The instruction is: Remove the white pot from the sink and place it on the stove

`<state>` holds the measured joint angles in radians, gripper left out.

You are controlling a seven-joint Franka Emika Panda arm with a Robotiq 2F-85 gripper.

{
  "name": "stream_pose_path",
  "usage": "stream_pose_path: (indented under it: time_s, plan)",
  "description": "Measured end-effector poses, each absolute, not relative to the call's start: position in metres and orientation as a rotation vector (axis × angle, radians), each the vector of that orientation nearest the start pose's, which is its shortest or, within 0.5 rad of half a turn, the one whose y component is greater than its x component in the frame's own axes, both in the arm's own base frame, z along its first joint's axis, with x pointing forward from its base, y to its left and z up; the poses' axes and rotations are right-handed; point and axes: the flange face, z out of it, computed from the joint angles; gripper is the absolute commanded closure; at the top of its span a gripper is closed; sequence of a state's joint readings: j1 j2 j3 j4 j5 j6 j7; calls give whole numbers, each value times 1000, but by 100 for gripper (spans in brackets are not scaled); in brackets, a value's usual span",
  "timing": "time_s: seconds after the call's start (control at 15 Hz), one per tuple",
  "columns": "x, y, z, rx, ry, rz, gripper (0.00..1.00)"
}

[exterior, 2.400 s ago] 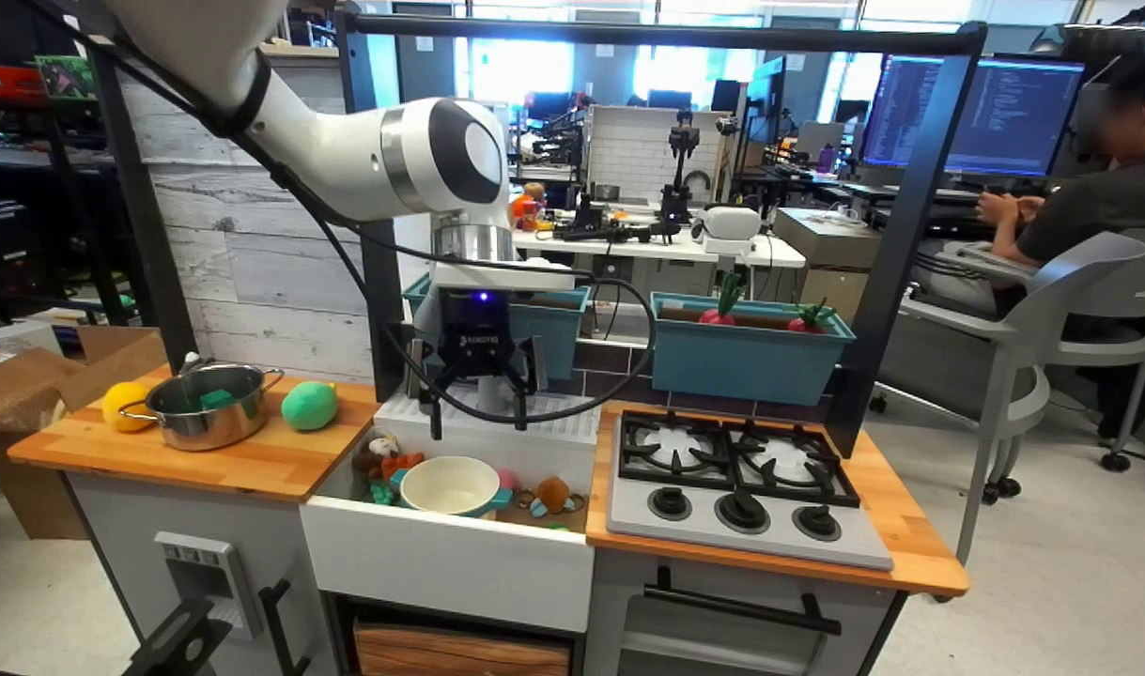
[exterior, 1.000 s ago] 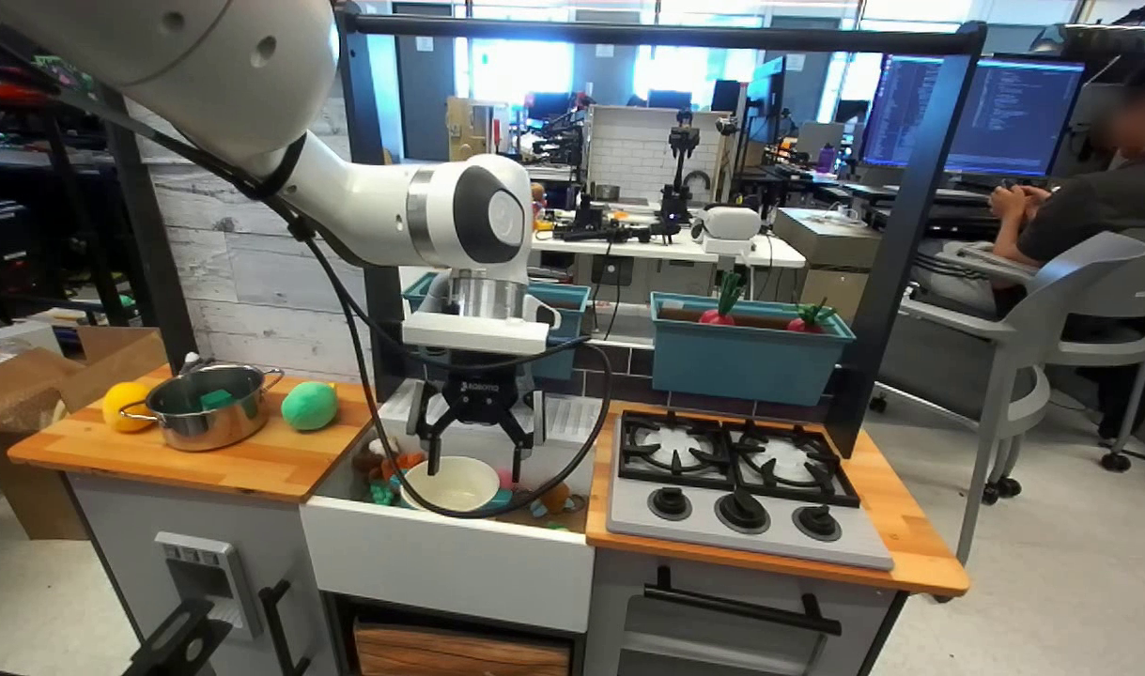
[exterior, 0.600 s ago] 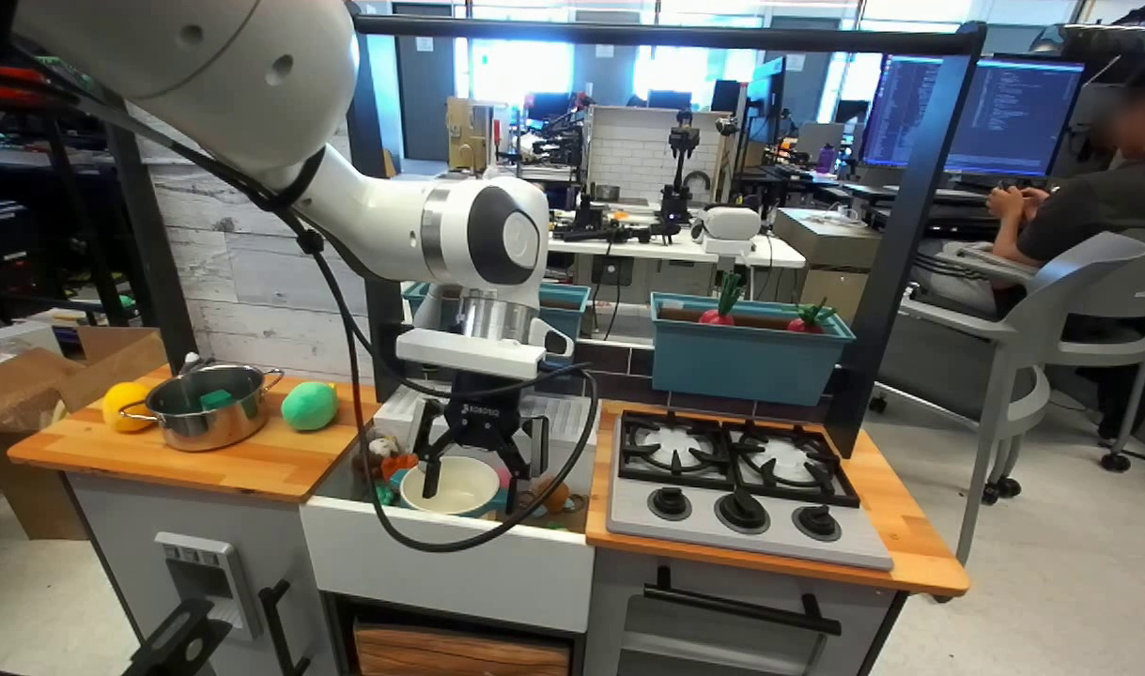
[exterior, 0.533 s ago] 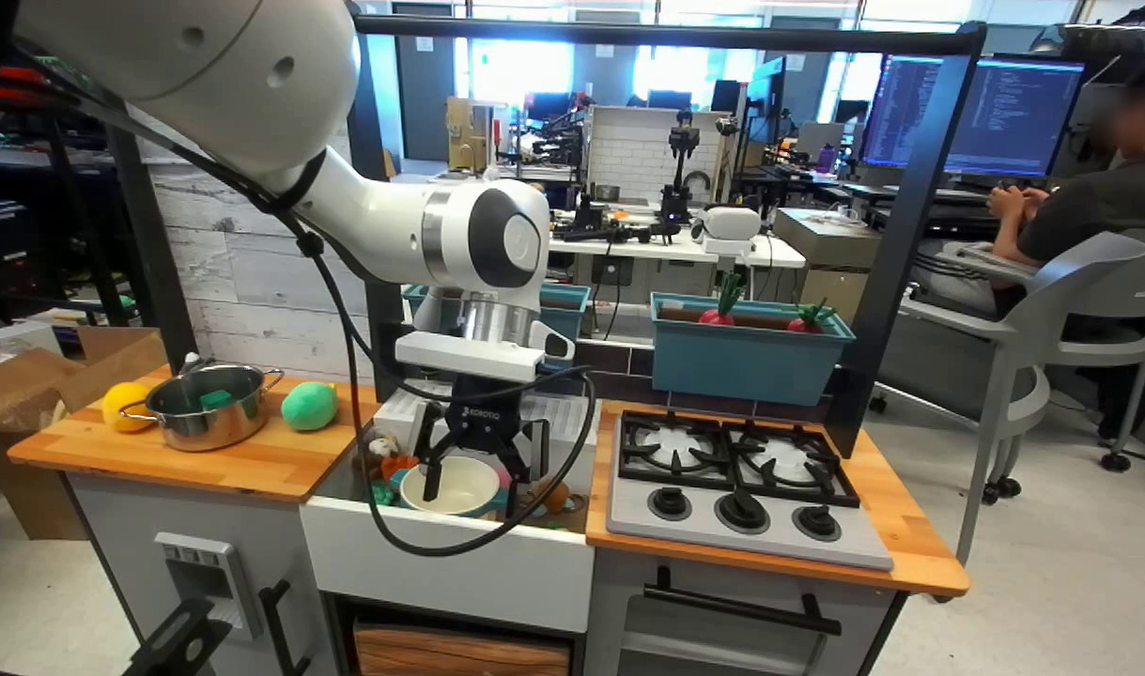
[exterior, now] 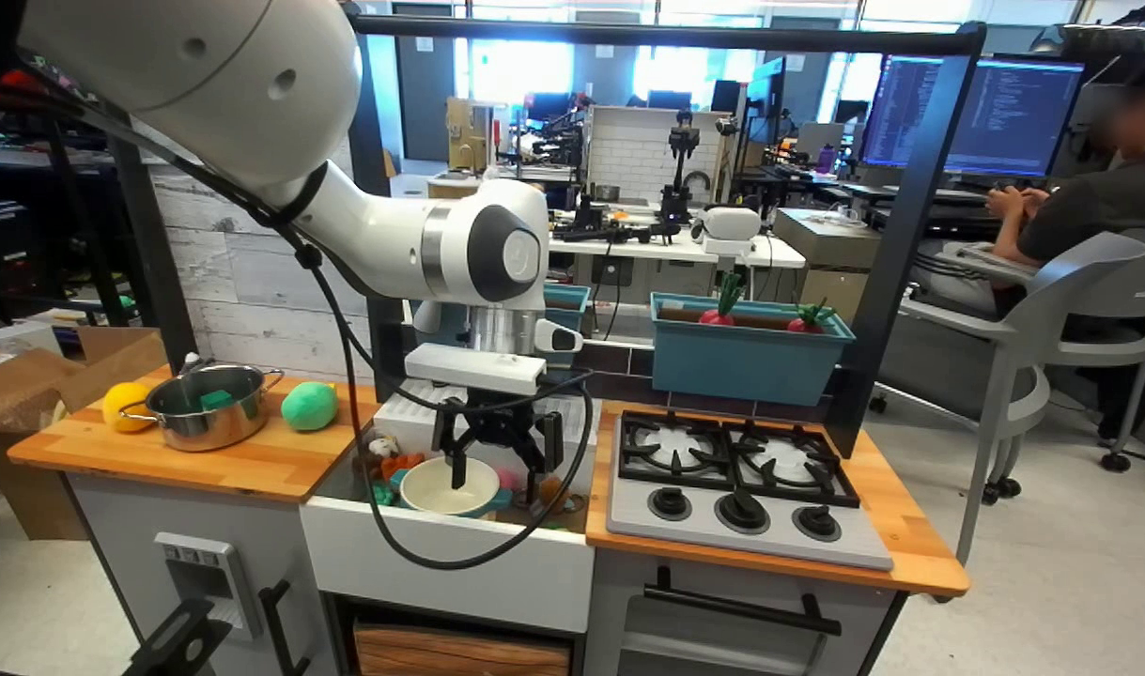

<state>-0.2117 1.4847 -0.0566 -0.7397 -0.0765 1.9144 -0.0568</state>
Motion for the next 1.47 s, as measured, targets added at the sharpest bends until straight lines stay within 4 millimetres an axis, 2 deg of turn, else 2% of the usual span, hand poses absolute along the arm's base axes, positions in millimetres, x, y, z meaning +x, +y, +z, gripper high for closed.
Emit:
stream_pose_path:
  time_s: [0.27,0.8,1.47]
  plan:
    - [707,-186,-25,-3204,223,432,0]
    - [691,-189,-44,-3198,318,496,0]
    - [694,-191,-44,-3214,332,453,0]
